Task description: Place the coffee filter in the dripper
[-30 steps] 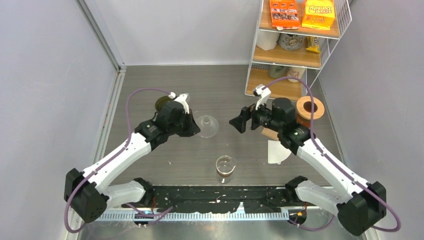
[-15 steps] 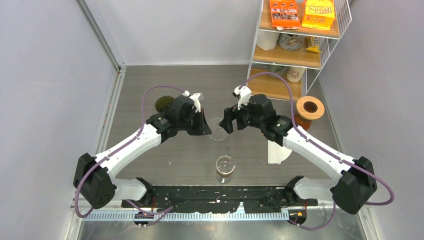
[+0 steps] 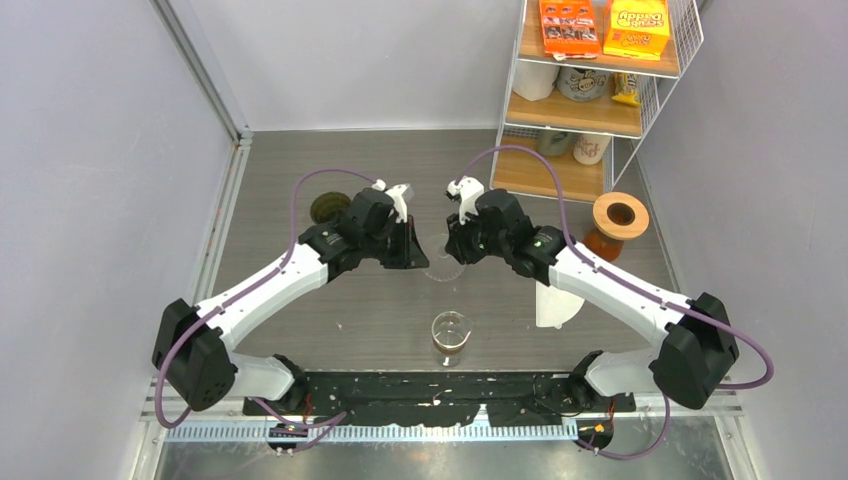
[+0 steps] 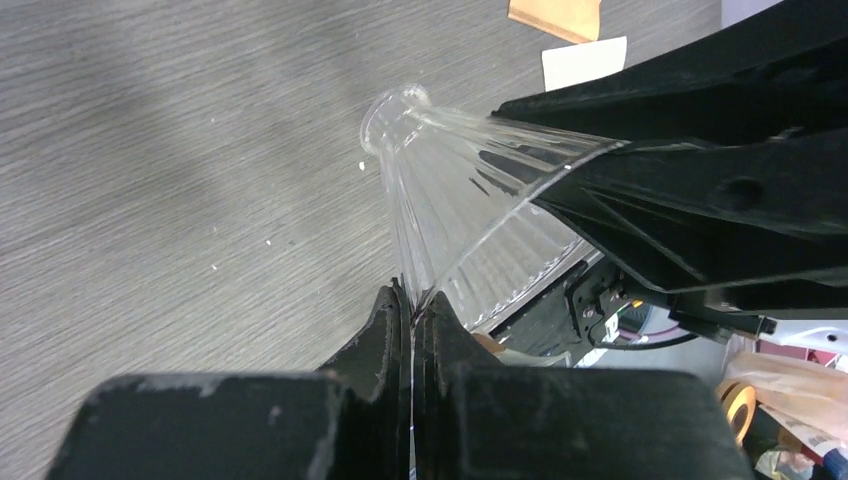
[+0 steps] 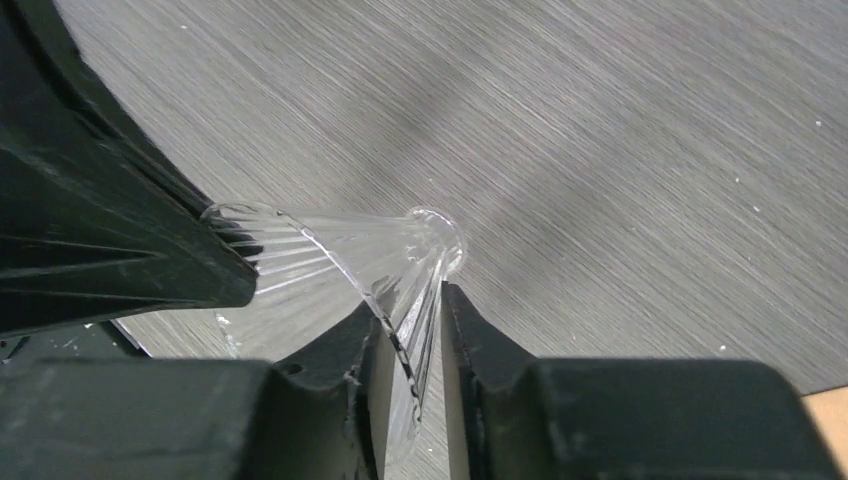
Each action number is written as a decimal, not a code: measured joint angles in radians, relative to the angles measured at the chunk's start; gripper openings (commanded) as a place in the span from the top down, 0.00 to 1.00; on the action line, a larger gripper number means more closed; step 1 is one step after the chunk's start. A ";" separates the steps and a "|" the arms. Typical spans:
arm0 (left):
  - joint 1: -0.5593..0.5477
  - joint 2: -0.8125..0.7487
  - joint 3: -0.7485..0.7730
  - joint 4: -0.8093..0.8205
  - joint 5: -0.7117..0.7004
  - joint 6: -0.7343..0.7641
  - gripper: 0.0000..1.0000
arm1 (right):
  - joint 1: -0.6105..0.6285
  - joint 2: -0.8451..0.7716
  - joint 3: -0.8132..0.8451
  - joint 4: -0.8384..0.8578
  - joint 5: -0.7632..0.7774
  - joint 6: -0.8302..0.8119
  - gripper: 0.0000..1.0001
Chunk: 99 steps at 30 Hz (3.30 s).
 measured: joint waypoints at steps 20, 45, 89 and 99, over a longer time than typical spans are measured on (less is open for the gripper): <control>-0.007 -0.126 0.025 0.009 -0.049 0.072 0.00 | -0.045 0.008 0.067 -0.137 0.152 0.078 0.95; 0.277 -0.324 -0.110 0.246 -0.332 0.175 0.00 | -1.093 -0.076 0.291 -0.412 -0.195 0.135 0.95; 0.344 -0.451 -0.288 0.390 -0.230 0.269 0.00 | -1.234 0.194 0.396 -0.537 -0.154 0.086 0.95; 0.356 -0.452 -0.293 0.391 -0.224 0.266 0.00 | -1.270 0.202 0.336 -0.488 -0.177 0.091 0.95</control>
